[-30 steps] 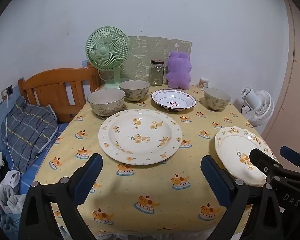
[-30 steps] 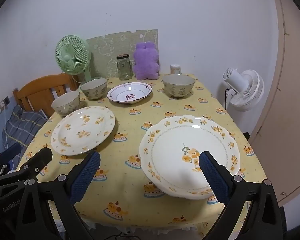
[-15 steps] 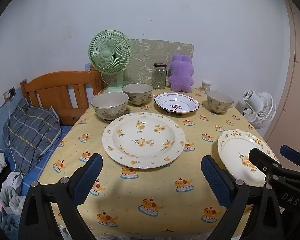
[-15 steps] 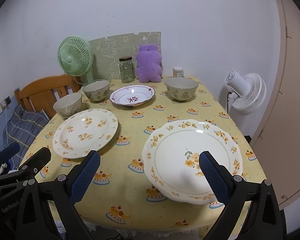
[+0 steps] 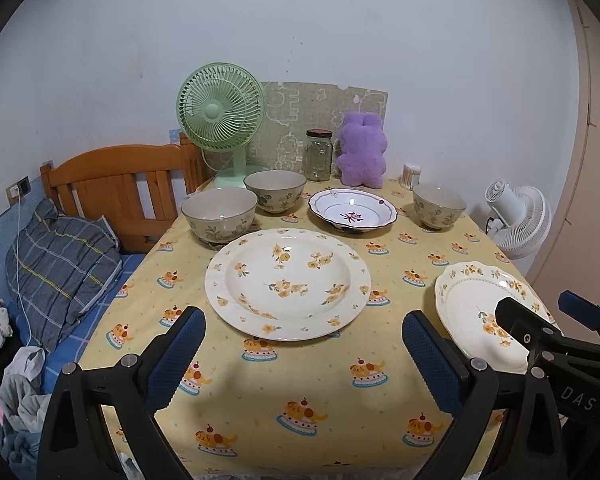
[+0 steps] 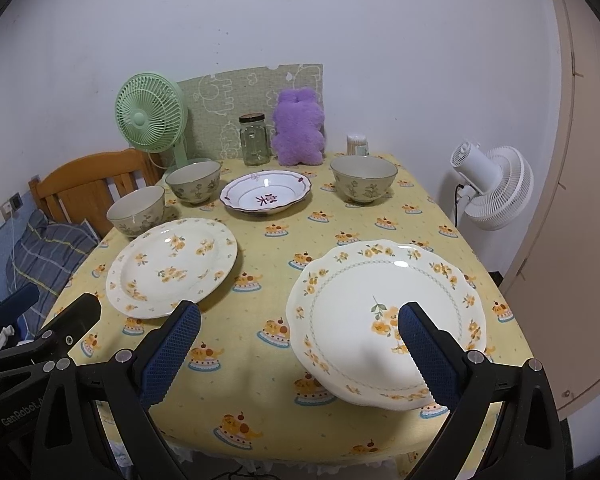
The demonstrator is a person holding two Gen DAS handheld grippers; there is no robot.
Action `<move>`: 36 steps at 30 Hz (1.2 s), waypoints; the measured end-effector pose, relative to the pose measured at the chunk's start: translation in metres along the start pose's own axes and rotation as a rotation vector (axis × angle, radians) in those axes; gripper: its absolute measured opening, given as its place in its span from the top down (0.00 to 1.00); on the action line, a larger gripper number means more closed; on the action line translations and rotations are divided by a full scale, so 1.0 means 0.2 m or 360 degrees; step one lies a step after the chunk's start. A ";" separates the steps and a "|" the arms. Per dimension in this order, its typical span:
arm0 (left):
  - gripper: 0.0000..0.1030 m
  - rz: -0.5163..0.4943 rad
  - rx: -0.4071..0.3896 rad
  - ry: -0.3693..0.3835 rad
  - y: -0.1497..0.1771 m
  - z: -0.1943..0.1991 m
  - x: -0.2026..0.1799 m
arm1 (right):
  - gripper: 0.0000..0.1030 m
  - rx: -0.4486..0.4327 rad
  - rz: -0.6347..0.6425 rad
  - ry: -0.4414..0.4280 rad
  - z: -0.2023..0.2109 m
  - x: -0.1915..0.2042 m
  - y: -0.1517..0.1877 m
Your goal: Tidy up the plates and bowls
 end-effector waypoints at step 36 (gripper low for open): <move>0.03 -0.0001 0.0002 0.0007 0.01 0.01 0.00 | 0.02 0.0003 -0.0014 -0.0021 0.00 -0.02 0.01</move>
Point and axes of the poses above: each gripper's, at about its wrist camera, not at the fingertips, and z roughly against the way its jaws point, x to its left, y to its underside, the point moved 5 cm from there along -z, roughly the way its jaws point, and after that the axes turned 4 degrees about z, right-handed, at the moved point
